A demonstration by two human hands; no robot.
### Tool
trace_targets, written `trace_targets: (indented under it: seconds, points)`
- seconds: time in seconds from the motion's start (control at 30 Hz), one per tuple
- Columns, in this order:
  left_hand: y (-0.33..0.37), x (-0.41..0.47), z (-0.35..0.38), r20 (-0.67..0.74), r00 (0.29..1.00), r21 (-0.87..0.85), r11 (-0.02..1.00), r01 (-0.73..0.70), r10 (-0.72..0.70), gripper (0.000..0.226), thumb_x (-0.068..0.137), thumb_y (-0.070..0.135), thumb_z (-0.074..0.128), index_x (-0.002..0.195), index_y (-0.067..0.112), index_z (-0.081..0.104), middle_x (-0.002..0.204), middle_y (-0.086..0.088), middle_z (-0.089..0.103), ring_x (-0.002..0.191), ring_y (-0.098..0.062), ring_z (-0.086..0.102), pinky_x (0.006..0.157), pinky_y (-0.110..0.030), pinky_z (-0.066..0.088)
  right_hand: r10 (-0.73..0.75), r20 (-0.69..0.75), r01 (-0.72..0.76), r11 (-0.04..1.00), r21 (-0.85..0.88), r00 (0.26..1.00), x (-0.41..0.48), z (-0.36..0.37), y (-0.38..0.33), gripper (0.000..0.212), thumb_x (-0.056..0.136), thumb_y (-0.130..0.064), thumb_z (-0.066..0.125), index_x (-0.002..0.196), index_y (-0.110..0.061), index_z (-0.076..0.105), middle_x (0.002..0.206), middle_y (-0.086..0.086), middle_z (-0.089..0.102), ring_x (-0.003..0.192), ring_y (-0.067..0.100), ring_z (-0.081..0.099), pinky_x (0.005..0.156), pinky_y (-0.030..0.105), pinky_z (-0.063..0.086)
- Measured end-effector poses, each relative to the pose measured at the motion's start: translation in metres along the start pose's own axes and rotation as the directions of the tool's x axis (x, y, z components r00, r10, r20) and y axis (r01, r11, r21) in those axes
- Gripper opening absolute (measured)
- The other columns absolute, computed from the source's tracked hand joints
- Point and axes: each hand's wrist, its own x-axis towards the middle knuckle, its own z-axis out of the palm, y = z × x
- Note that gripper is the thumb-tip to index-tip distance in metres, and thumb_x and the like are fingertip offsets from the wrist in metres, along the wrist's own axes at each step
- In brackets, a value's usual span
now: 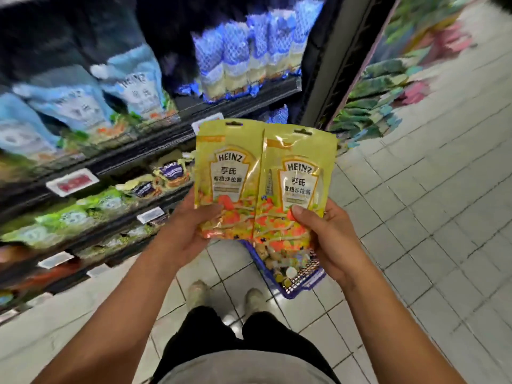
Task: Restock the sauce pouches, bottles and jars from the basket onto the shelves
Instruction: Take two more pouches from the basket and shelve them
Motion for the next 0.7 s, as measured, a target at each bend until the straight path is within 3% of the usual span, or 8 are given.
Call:
trace_targets:
  seconds: [0.07, 0.13, 0.3, 0.43, 0.7]
  points:
    - [0.012, -0.028, -0.020, -0.064, 0.993, -0.017, 0.995, -0.097, 0.096, 0.079, 0.070, 0.005, 0.072, 0.144, 0.011, 0.045, 0.139, -0.020, 0.057, 0.121, -0.039, 0.058, 0.098, -0.054, 0.049, -0.005, 0.081, 0.010, 0.998, -0.060, 0.997, -0.002, 0.030, -0.001, 0.033, 0.073, -0.018, 0.079, 0.106, -0.017, 0.075, 0.110, 0.015, 0.075, 0.100, 0.033, 0.073, 0.084, 0.046, 0.061]
    - [0.021, -0.055, -0.042, -0.127, 0.977, -0.049, 0.983, -0.178, 0.171, 0.070, 0.076, 0.000, 0.059, 0.144, 0.010, 0.045, 0.139, -0.020, 0.057, 0.120, -0.038, 0.060, 0.095, -0.049, 0.053, -0.019, 0.166, 0.035, 0.994, -0.099, 0.986, -0.005, 0.061, 0.000, 0.036, 0.072, -0.018, 0.079, 0.108, -0.015, 0.074, 0.110, 0.015, 0.075, 0.101, 0.033, 0.073, 0.086, 0.045, 0.060]
    - [0.035, -0.125, -0.103, -0.217, 0.924, -0.085, 0.937, -0.339, 0.314, 0.070, 0.079, -0.001, 0.064, 0.145, 0.009, 0.043, 0.139, -0.022, 0.056, 0.123, -0.039, 0.057, 0.104, -0.054, 0.045, -0.016, 0.348, 0.072, 0.986, -0.149, 0.937, -0.018, 0.141, 0.014, 0.030, 0.072, -0.014, 0.077, 0.102, -0.018, 0.077, 0.109, 0.016, 0.075, 0.097, 0.032, 0.074, 0.079, 0.042, 0.062]
    - [0.041, -0.194, -0.152, -0.318, 0.853, -0.120, 0.875, -0.468, 0.413, 0.064, 0.076, 0.003, 0.067, 0.137, 0.012, 0.052, 0.125, -0.014, 0.068, 0.110, -0.030, 0.068, 0.085, -0.041, 0.057, 0.015, 0.456, 0.093, 0.972, -0.215, 0.890, -0.040, 0.208, 0.037, 0.033, 0.073, -0.015, 0.081, 0.106, -0.016, 0.076, 0.109, 0.016, 0.075, 0.097, 0.034, 0.074, 0.078, 0.044, 0.062]
    - [0.063, -0.328, -0.234, -0.423, 0.725, -0.026, 0.793, -0.609, 0.544, 0.052, 0.071, 0.010, 0.075, 0.120, 0.025, 0.069, 0.125, -0.013, 0.068, 0.112, -0.029, 0.068, 0.082, -0.035, 0.058, 0.060, 0.622, 0.137, 0.955, -0.263, 0.781, -0.096, 0.334, 0.079, 0.031, 0.076, -0.018, 0.079, 0.106, -0.024, 0.076, 0.108, 0.013, 0.076, 0.094, 0.032, 0.075, 0.068, 0.040, 0.061]
